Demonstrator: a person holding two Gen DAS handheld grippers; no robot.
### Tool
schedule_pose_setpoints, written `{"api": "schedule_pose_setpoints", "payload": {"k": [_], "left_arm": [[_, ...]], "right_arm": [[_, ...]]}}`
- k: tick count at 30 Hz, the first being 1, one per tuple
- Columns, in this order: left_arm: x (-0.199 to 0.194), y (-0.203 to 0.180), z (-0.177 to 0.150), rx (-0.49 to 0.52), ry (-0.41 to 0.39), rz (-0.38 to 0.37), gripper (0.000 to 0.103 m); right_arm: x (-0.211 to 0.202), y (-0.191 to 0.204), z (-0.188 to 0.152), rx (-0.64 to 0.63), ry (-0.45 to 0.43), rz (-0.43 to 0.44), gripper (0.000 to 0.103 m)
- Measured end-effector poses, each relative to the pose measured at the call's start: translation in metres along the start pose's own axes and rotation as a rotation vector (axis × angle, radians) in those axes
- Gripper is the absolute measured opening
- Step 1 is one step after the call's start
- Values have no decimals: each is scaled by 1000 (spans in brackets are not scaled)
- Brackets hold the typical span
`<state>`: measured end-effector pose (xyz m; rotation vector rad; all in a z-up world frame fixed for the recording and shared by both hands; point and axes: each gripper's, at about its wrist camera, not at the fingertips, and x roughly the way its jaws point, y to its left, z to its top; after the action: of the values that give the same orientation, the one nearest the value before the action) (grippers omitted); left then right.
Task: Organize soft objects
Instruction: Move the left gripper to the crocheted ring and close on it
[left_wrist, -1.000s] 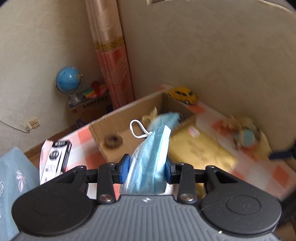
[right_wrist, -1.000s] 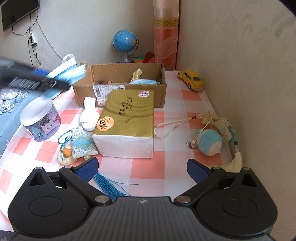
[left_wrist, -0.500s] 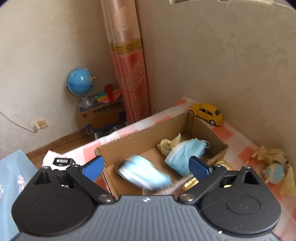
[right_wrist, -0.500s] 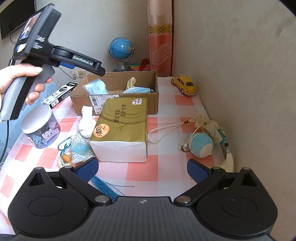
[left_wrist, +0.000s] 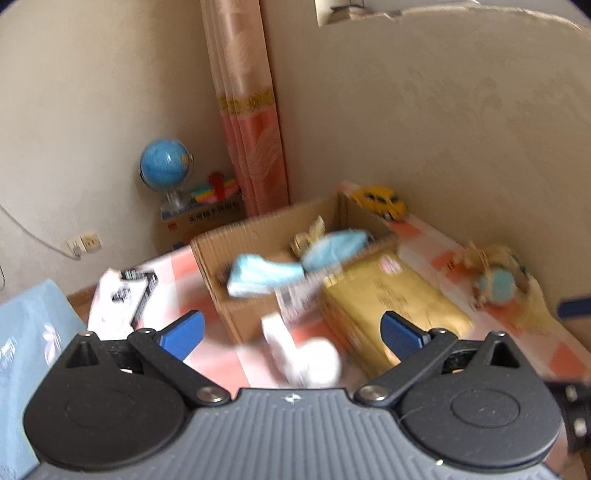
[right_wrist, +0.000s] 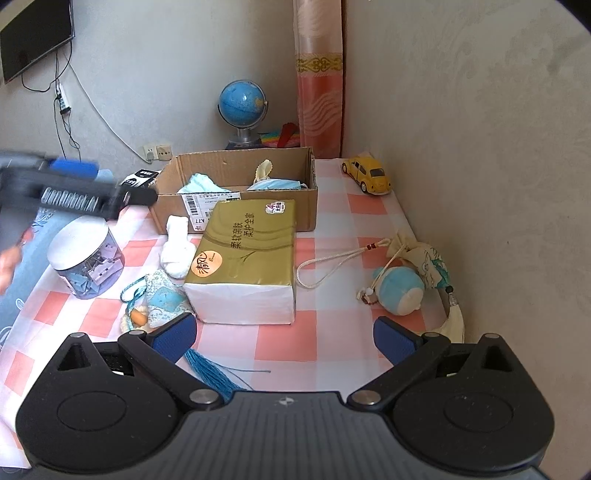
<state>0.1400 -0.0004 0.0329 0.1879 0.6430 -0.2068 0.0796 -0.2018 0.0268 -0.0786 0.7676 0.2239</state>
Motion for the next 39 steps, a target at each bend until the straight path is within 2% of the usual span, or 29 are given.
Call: {"api": "schedule_pose_setpoints", "payload": {"k": [9, 16, 26, 35, 39], "left_arm": [[2, -13, -62, -43, 126, 3, 101], [14, -15, -91, -101, 201, -8, 101], [25, -16, -101, -142, 230, -35, 102], [32, -11, -100, -176, 194, -7, 103], [38, -7, -96, -200, 197, 16, 103]], "right_arm": [[0, -2, -4, 11, 1, -2, 103], [3, -4, -7, 14, 12, -4, 103], [16, -10, -27, -60, 32, -3, 103], [28, -31, -45, 14, 78, -21, 103], [31, -31, -46, 9, 84, -27, 103]]}}
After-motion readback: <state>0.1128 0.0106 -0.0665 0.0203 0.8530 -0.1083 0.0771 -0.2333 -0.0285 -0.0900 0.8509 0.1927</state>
